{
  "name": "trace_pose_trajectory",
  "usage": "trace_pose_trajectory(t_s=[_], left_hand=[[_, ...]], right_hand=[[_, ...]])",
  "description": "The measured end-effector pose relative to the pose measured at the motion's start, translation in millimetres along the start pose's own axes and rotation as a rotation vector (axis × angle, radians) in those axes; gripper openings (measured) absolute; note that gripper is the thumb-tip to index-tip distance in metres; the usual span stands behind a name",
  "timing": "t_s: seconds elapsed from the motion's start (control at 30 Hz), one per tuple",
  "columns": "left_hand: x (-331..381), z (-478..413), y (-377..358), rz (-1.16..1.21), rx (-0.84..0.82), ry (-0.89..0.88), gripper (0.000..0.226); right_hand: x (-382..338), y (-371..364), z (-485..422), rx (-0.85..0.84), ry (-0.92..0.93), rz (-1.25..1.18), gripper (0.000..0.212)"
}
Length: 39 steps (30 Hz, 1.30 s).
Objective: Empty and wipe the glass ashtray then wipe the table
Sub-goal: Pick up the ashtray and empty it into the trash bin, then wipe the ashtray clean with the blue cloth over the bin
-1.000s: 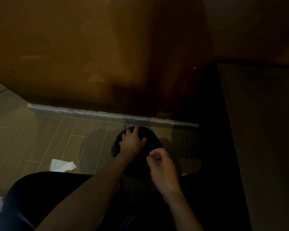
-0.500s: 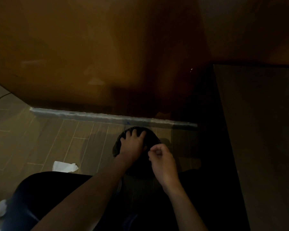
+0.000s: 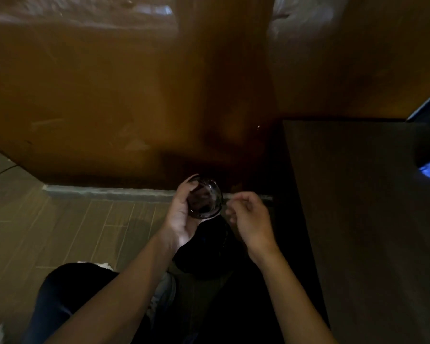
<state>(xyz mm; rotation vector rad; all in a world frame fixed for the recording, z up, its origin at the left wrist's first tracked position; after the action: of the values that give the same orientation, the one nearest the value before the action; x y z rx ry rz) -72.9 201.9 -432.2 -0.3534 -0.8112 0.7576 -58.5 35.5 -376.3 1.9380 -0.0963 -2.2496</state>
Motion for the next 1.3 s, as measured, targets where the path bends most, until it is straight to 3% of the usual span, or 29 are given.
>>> trace_pose_trajectory(t_s=[0.13, 0.23, 0.4, 0.5, 0.6, 0.83, 1.03, 1.3], left_hand=[[13, 41, -70, 0.039, -0.193, -0.003, 0.034], [11, 68, -123, 0.015, -0.283, 0.002, 0.046], [-21, 90, -192, -0.029, -0.351, 0.092, 0.052], [-41, 93, -214, -0.04, -0.387, 0.12, 0.055], [-60, 94, -222, -0.023, -0.397, 0.159, 0.058], [-72, 98, -218, 0.008, -0.369, 0.181, 0.054], [-65, 98, -205, 0.037, -0.315, 0.189, 0.046], [-65, 100, -199, 0.052, -0.301, 0.199, 0.052]], right_hand=[[-58, 53, -4, -0.02, 0.139, -0.105, 0.01], [-85, 107, -7, 0.027, 0.236, -0.03, 0.014], [-110, 234, -17, 0.269, 0.307, 0.411, 0.023], [-108, 299, -35, 0.306, 0.295, 0.672, 0.042], [-85, 340, -65, 0.326, 0.185, 0.829, 0.047], [-45, 375, -108, 0.21, -0.01, 1.215, 0.046], [-43, 383, -121, 0.251, -0.011, 1.41, 0.042], [-46, 367, -117, 0.19, 0.066, 1.533, 0.047]])
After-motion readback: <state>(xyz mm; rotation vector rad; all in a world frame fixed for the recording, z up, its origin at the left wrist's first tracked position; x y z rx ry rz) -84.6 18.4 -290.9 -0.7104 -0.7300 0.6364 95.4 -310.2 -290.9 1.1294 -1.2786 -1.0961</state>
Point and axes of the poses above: each hand's wrist, its own z-axis away from the middle knuckle, its own y-axis out of the back of the hand, x = y × z, the point moved 6 cm from there along -z, towards the middle knuckle, and after that the axes turned 14 degrees about y, right-handed, at the moved point
